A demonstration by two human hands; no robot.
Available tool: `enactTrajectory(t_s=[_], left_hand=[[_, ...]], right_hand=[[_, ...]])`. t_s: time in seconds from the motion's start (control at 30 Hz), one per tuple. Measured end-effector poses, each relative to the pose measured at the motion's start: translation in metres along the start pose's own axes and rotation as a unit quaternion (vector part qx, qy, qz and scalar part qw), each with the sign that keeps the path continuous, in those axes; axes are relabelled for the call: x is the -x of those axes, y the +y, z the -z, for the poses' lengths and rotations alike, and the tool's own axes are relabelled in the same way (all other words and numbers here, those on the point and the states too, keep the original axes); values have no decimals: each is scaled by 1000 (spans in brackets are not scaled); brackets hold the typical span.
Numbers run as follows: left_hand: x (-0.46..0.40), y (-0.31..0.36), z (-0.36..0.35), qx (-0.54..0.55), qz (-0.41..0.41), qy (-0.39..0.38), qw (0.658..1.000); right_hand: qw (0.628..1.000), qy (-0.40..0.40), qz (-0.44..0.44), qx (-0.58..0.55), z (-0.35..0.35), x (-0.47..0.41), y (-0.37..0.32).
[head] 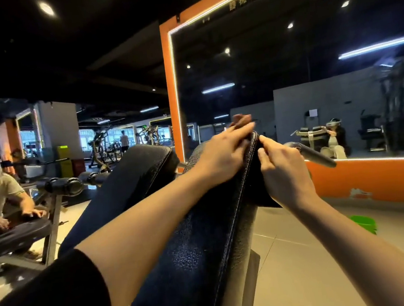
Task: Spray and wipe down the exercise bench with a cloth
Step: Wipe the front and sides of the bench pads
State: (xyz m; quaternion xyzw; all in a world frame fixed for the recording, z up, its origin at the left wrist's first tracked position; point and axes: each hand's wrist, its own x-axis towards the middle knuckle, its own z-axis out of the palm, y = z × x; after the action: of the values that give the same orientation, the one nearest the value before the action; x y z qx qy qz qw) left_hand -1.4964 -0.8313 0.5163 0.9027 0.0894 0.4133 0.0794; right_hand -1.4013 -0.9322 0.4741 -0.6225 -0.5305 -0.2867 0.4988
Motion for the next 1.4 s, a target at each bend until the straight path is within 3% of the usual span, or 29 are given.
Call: enactTrajectory(t_s=[0.1,0.3,0.5,0.57,0.7,0.77,0.83,0.93,0.97,1.03,1.17,1.23,1.33,1.4], left_hand=[[-1,9,-2,-1,-34,-6,999],[12,-63,22,-48,163,17,985],[2,9,-3,-25,-11,2,1000],[0,-12,3,-30,29,16,999],[12,-68,21,-37,200,27,979],[12,-69,21,-23,220,38,975],[14,-48,16,-4,170,54,984],[35,-12,2,-6,-3,36,999],[44,-9,1,-5,-23,30,999],[50,-29,9,0,17,34,999],[46,-68,24,-19,219,55,974],[47,-45,17,-21,185,58,981],[64,12,-2,-13,12,32,999],[77,19,-4,-18,-18,27,999]], right_hand=[[1000,-9,4,-14,2,1,-1],[1000,-8,-5,24,0,1,0],[1000,-17,11,20,2,2,-2],[999,-17,4,27,1,2,-1],[999,-11,-20,33,-1,4,-1],[999,-11,-20,33,-1,4,-1],[999,-13,-19,27,0,4,-2],[1000,-17,-11,19,1,5,-4],[1000,-16,-6,17,2,6,-4],[1000,-13,-4,12,3,8,-5],[1000,-16,-13,20,1,7,-5],[999,-18,-14,30,0,5,-4],[1000,-18,-11,22,3,7,-4],[1000,-15,0,21,5,8,-4]])
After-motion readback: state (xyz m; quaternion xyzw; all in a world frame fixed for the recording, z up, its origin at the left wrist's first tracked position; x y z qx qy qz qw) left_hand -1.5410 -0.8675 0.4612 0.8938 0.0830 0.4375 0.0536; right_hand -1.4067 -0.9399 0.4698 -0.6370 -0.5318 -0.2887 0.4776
